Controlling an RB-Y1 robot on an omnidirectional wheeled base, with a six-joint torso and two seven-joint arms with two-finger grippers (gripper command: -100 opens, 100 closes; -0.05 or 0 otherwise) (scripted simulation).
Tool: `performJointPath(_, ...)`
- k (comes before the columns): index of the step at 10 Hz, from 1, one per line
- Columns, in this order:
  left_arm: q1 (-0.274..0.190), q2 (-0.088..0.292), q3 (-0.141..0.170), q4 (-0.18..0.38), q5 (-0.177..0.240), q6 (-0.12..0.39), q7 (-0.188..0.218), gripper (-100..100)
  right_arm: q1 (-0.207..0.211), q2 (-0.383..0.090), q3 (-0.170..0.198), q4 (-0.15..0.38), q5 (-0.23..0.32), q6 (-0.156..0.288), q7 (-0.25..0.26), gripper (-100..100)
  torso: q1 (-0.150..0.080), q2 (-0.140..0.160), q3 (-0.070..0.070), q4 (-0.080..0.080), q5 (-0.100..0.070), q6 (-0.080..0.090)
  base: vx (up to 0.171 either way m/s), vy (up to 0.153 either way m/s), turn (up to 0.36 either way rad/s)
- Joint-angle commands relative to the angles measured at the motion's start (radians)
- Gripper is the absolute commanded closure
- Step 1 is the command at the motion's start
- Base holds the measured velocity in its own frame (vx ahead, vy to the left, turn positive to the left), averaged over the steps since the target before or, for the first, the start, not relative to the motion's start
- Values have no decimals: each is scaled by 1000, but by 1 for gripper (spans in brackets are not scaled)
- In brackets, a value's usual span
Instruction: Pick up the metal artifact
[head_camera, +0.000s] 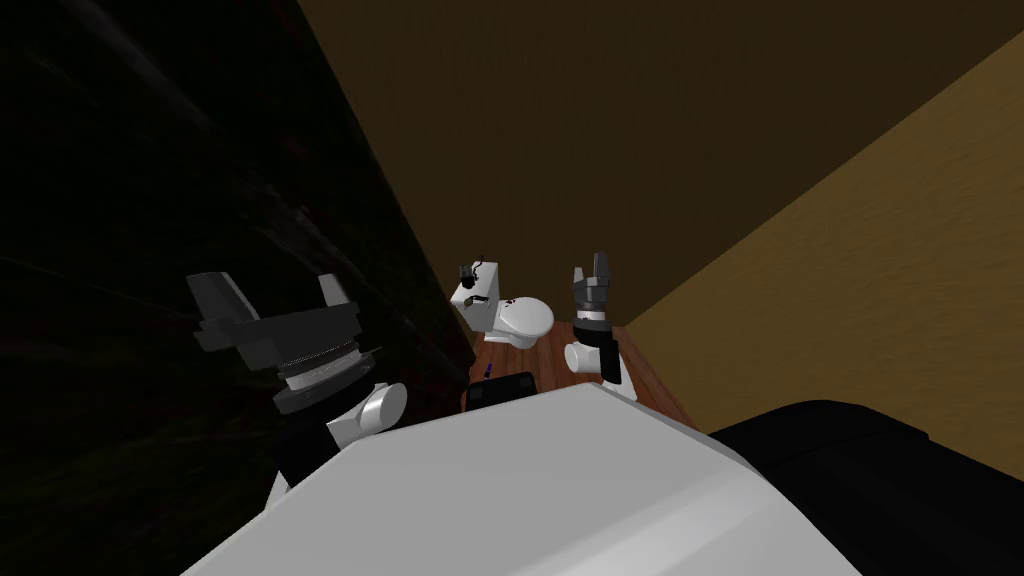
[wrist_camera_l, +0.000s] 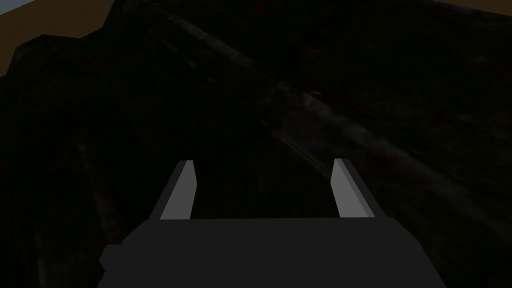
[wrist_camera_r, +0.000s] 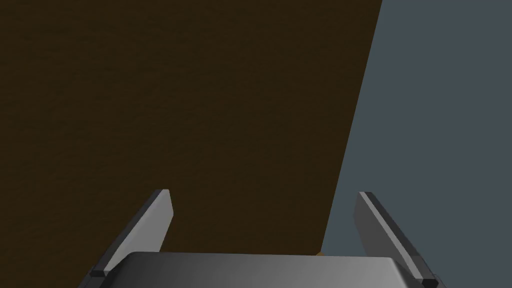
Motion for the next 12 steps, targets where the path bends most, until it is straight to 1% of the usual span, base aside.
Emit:
performJointPath(1, -2, 43, 0, 4, -1, 17, -2, -100, 0, 0, 0, 0, 0, 0, 0, 0, 0, 0, 0, 0, 0, 0, 6, -9, -20)
performJointPath(4, -10, 117, -2, 18, -4, 82, -8, -100, 0, 0, 0, 0, 0, 0, 0, 0, -1, -1, -1, 0, 0, 0, 18, -21, -40)
performJointPath(6, -17, 146, -3, 32, -7, 140, -15, -100, 0, 0, 0, 0, 0, 0, 0, 0, -2, -2, -1, 0, 0, 0, 28, -35, -57)
performJointPath(8, -25, 161, -5, 48, -10, 206, -22, -100, 0, 0, 0, 0, 0, 0, 0, 0, -2, -2, -1, -1, -1, 0, 31, -38, -62)
performJointPath(10, -34, 167, -7, 66, -13, 270, -29, -100, 0, 0, 0, 0, 0, 0, 0, 0, -2, -2, -1, -1, -1, 0, 20, -25, -26)
performJointPath(11, -34, 167, -7, 66, -13, 283, -29, -100, 0, 0, 0, 0, 0, 0, 0, 0, -1, -1, -1, 0, 0, 0, 6, -10, -1)
performJointPath(12, -39, 167, -7, 76, -15, 318, -33, -100, 0, 0, 0, 0, 0, 0, 0, 0, -1, -1, 0, 0, 0, 0, 19, -12, -62)
